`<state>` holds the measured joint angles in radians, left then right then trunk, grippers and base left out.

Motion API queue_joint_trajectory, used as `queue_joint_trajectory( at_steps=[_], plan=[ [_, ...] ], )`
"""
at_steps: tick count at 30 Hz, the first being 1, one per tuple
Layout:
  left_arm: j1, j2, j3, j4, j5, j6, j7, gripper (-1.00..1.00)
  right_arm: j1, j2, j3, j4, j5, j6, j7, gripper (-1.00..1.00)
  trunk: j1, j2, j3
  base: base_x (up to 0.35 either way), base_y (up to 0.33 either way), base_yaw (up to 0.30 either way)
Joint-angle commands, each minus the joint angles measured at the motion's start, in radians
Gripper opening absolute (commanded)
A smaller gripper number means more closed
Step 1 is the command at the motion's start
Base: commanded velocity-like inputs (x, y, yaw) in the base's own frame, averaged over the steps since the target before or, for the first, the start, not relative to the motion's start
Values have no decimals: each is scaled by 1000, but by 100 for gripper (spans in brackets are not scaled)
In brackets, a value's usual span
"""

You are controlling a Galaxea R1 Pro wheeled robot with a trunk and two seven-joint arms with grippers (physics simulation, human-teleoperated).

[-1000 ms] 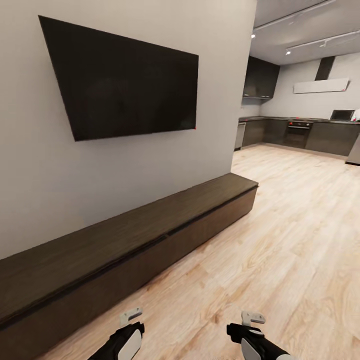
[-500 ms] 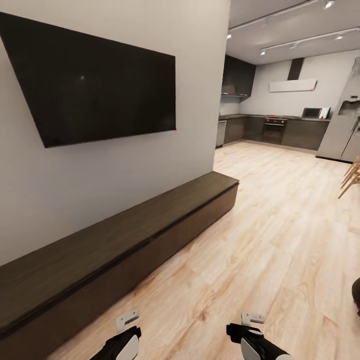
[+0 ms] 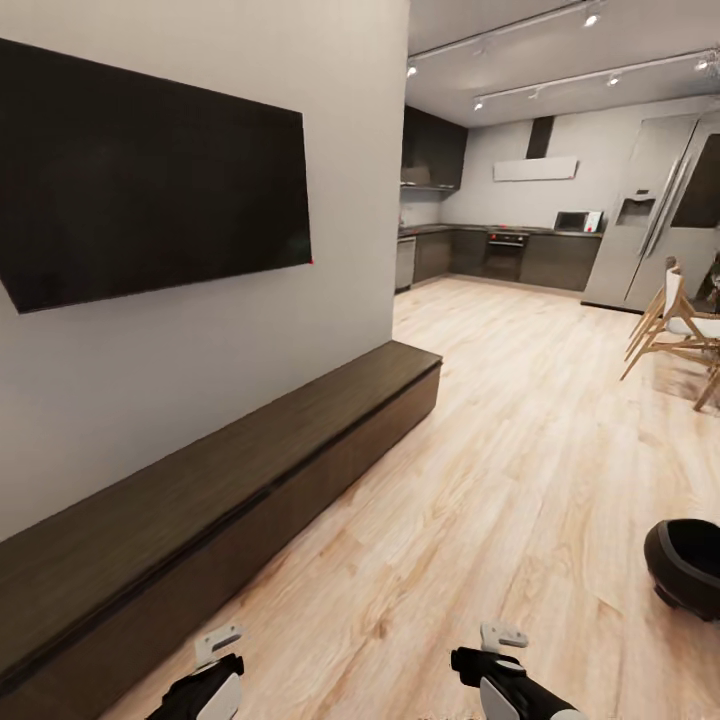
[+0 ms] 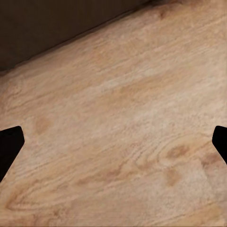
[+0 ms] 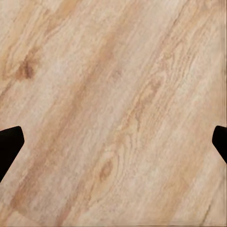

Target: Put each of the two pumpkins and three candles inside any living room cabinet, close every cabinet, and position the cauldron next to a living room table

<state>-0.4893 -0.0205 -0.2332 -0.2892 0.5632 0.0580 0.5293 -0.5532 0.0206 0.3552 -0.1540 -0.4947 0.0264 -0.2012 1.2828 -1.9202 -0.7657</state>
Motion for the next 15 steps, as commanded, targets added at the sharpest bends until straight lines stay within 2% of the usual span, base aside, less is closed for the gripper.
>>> queue_joint_trajectory(
  at_steps=[1, 5, 15],
  plan=[
    [0, 7, -9, -2, 4, 5, 8, 100, -1, 0, 8, -1, -7, 3, -6, 100, -4, 7, 1, 0, 0, -234],
    [0, 30, -12, 14, 7, -53, 8, 100, -1, 0, 8, -1, -7, 1, -6, 100, -19, 35, 10, 0, 0, -234],
    [0, 32, -12, 37, 7, -74, 8, 100, -1, 1, 10, -1, -7, -11, -6, 100, -58, 105, 32, 0, 0, -234]
  ],
)
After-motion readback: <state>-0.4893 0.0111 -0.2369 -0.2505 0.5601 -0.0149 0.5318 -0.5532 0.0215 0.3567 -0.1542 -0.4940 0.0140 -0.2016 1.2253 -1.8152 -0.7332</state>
